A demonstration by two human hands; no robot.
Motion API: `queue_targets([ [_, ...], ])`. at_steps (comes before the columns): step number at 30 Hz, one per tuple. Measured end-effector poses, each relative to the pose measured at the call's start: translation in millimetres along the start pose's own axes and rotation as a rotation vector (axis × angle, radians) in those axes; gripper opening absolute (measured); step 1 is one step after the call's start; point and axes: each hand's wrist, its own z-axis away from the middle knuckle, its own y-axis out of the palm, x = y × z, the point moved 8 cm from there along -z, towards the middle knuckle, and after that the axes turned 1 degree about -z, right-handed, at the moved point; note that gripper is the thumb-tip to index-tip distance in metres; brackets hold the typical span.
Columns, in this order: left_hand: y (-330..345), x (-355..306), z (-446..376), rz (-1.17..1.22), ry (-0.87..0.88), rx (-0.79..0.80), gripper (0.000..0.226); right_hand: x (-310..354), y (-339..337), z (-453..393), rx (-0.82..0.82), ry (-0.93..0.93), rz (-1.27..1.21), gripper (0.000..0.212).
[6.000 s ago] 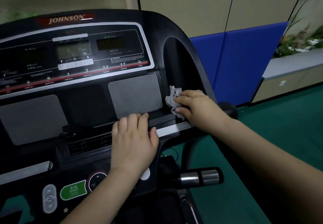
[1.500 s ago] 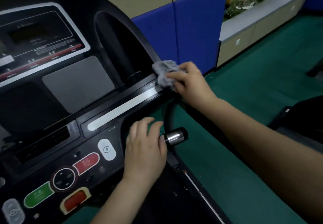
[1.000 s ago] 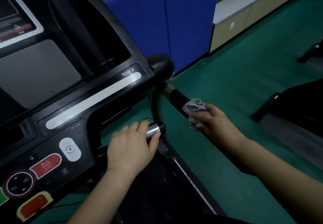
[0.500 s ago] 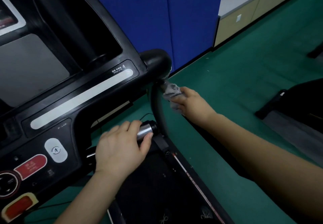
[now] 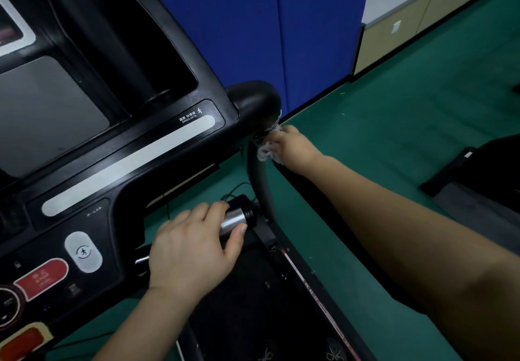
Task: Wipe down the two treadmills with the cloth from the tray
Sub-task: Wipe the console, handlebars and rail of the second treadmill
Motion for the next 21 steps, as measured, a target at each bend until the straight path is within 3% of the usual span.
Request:
queue_targets([
  [5,0.3,1.4,0.3,0.009,-0.011,0.008,0.045,-4.1,-24.4,36.2,-0.080,0.084,-0.202,0.033],
  [9,-0.1,1.6,-0.3,0.016,-0.019,0.014,0.044,16.1,-44.7,72.4,-0.299,0.149,-0.479,0.032],
  [15,-0.2,2.2,0.4,0.008,-0.006,-0.005,0.042,30.1,10.4,69.4,-0.224,0.502,-1.207,0.044],
  [19,-0.5,1.6,0.4,-0.009,0.001,-0.018,0.041,51.5,26.4,38.3,-0.204,0.558,-1.413,0.039],
  [21,0.7,1.3,0.9,-0.014,0.006,-0.020,0.041,69.0,38.6,44.4,-0.138,0.531,-1.427,0.022],
])
